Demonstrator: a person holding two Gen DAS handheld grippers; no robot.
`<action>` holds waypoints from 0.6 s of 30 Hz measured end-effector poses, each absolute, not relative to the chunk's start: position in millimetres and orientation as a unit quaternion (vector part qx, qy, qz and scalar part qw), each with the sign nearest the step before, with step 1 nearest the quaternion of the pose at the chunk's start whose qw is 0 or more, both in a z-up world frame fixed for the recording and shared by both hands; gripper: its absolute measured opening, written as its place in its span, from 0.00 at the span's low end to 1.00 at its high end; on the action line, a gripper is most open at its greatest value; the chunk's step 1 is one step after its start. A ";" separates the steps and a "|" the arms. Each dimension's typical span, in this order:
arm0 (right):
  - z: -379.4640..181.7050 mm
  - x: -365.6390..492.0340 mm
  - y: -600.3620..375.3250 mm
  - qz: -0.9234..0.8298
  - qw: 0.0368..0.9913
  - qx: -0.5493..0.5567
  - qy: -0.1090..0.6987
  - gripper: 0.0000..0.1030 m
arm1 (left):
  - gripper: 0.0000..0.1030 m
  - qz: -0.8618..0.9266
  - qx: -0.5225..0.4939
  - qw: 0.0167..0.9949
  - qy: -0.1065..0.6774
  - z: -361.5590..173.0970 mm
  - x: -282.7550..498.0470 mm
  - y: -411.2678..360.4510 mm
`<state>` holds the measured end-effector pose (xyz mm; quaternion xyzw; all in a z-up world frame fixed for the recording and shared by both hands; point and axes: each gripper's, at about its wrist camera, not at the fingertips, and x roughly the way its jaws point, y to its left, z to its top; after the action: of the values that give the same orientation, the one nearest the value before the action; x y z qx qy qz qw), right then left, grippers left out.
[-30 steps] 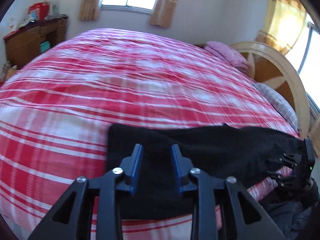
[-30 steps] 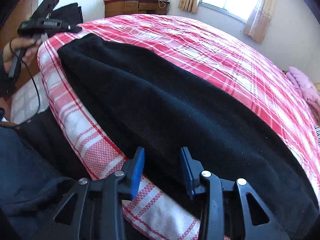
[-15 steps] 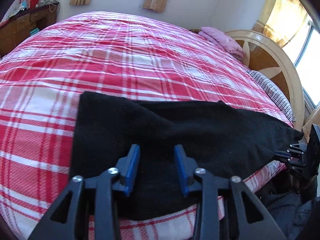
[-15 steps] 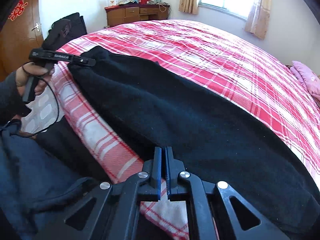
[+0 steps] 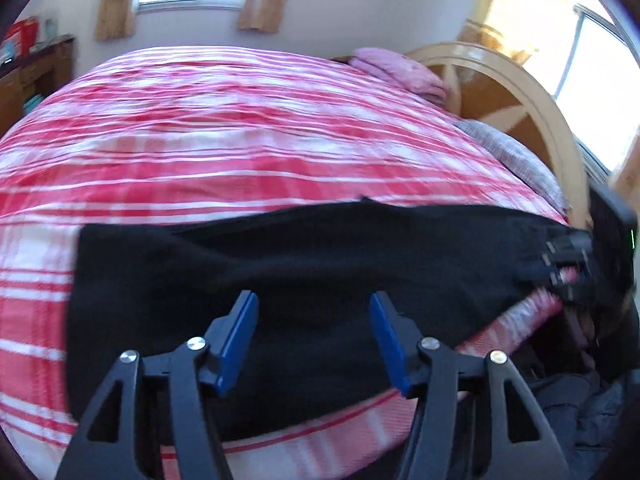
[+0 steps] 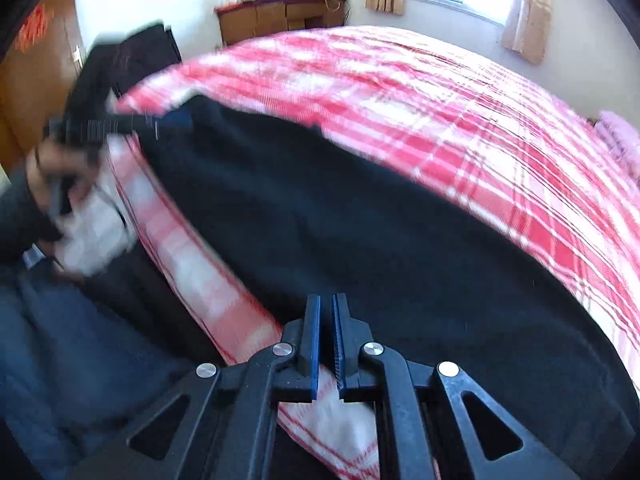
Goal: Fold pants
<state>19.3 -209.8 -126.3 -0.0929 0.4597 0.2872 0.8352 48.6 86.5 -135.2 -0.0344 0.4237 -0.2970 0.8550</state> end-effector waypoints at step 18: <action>-182.2 201.7 -141.0 0.330 0.727 0.169 0.577 0.45 | 0.76 -0.342 0.018 0.835 0.431 -164.3 41.2 45.6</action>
<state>201.7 -141.0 -182.2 0.1689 0.5775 0.3302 0.7273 41.2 45.6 -164.3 0.0181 0.4307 -0.3416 0.8352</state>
